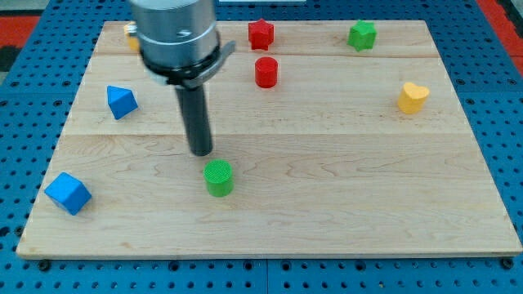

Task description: Move the green circle and the red circle parallel to each other

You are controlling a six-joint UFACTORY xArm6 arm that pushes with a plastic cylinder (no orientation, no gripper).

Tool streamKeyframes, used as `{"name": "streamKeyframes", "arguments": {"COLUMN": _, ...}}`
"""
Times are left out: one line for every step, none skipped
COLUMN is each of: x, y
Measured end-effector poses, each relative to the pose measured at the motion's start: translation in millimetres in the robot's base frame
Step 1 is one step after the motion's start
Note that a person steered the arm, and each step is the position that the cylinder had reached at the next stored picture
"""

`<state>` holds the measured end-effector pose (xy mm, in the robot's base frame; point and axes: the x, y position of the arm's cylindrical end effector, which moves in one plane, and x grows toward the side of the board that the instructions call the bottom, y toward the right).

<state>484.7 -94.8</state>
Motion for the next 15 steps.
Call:
{"name": "streamKeyframes", "arguments": {"x": 41.6, "y": 33.3}}
{"name": "streamKeyframes", "arguments": {"x": -9.4, "y": 40.0}}
{"name": "streamKeyframes", "arguments": {"x": -112.2, "y": 37.5}}
{"name": "streamKeyframes", "arguments": {"x": -172.5, "y": 28.5}}
{"name": "streamKeyframes", "arguments": {"x": -186.6, "y": 97.1}}
{"name": "streamKeyframes", "arguments": {"x": -171.1, "y": 170.1}}
{"name": "streamKeyframes", "arguments": {"x": -100.9, "y": 180.2}}
{"name": "streamKeyframes", "arguments": {"x": -56.2, "y": 174.7}}
{"name": "streamKeyframes", "arguments": {"x": -60.3, "y": 156.4}}
{"name": "streamKeyframes", "arguments": {"x": -41.1, "y": 141.6}}
{"name": "streamKeyframes", "arguments": {"x": -44.6, "y": 91.3}}
{"name": "streamKeyframes", "arguments": {"x": -28.0, "y": 107.8}}
{"name": "streamKeyframes", "arguments": {"x": -4.4, "y": 189.1}}
{"name": "streamKeyframes", "arguments": {"x": -1.5, "y": 177.0}}
{"name": "streamKeyframes", "arguments": {"x": -8.3, "y": 121.7}}
